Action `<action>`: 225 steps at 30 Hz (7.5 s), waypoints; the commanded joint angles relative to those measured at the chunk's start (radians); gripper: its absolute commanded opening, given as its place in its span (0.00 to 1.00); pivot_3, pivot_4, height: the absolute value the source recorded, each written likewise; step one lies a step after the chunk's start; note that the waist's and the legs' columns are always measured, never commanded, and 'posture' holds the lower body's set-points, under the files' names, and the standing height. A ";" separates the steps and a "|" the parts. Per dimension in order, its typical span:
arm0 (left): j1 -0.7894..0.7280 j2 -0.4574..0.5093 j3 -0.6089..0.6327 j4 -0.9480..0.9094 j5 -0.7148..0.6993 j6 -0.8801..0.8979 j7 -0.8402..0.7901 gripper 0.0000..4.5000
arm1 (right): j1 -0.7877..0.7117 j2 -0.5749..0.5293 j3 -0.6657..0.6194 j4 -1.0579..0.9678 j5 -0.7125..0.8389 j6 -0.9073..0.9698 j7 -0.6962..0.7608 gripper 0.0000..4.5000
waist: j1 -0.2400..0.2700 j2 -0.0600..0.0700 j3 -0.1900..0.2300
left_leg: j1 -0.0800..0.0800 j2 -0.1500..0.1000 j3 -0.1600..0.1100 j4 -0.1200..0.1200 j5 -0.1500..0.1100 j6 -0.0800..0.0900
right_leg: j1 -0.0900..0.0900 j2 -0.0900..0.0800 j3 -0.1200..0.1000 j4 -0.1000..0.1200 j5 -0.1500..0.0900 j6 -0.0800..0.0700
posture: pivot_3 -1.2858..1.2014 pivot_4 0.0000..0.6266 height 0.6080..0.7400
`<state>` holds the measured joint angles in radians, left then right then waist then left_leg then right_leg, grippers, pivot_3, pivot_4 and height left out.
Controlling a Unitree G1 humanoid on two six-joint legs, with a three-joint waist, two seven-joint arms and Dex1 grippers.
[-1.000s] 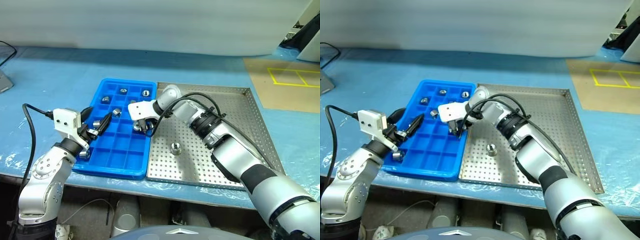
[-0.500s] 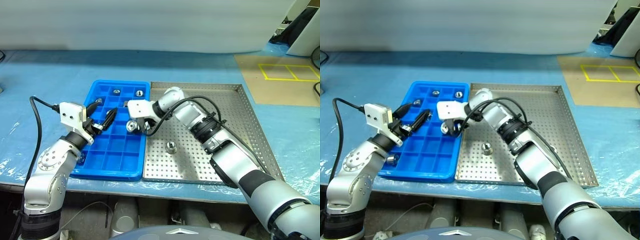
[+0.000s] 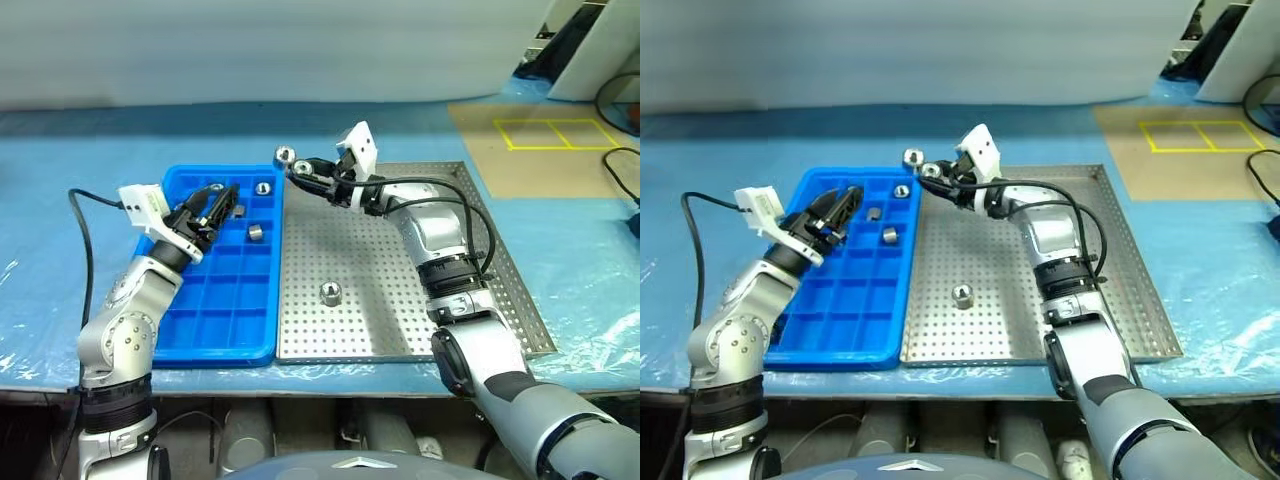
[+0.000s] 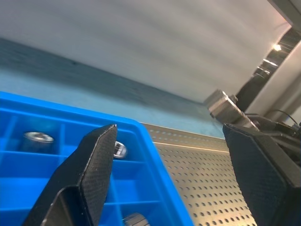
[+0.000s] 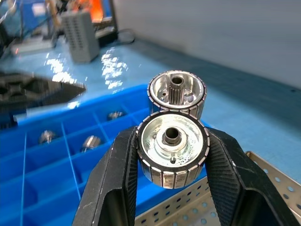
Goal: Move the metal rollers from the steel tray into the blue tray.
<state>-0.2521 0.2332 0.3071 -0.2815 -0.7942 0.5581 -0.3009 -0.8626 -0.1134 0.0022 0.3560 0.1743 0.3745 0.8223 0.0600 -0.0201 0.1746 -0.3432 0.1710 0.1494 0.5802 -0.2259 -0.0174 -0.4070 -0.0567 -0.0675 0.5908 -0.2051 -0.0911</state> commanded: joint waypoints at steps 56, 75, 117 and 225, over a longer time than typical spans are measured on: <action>-0.444 -0.249 0.318 0.406 -0.529 -0.237 0.361 0.29 | -0.192 0.189 -0.564 0.034 0.859 0.024 -0.600 0.36 | -0.020 0.000 0.000 | 0.001 -0.001 0.001 -0.001 -0.001 0.002 | 0.000 -0.001 0.000 -0.003 0.000 0.000 | 0.49 0.24 1.00; -0.214 0.287 0.165 0.169 -0.298 0.034 -0.056 0.29 | 0.143 -0.178 0.305 -0.428 0.357 0.222 0.059 0.36 | -0.017 -0.002 0.000 | -0.001 -0.001 0.000 0.000 -0.003 -0.002 | -0.001 0.000 0.000 -0.004 0.001 0.003 | 0.51 0.24 1.00; 0.105 0.416 -0.183 0.039 0.240 -0.038 -0.298 0.29 | 0.194 -0.076 0.353 -0.224 0.038 0.046 0.072 0.97 | 0.006 -0.003 0.000 | 0.003 0.000 -0.001 -0.003 0.000 -0.006 | 0.001 0.000 0.000 -0.002 0.001 0.002 | 0.53 0.24 1.00; -0.310 0.129 -0.481 0.383 0.327 -0.126 -0.623 0.80 | 0.789 -0.505 -0.078 -0.775 0.051 0.338 -0.071 0.96 | -0.084 0.005 -0.003 | 0.003 0.000 0.000 -0.005 0.003 -0.005 | 0.007 0.003 0.001 -0.010 -0.001 0.012 | 0.35 0.24 1.00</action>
<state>-0.5385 0.3633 -0.1680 0.0904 -0.4800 0.4667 -0.8890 -0.0802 -0.6074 -0.0354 -0.3424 0.2206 0.6983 0.7815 -0.0244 -0.0146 0.1718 -0.3409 0.1714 0.1496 0.5757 -0.2239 -0.0210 -0.4000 -0.0532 -0.0666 0.5795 -0.2052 -0.0781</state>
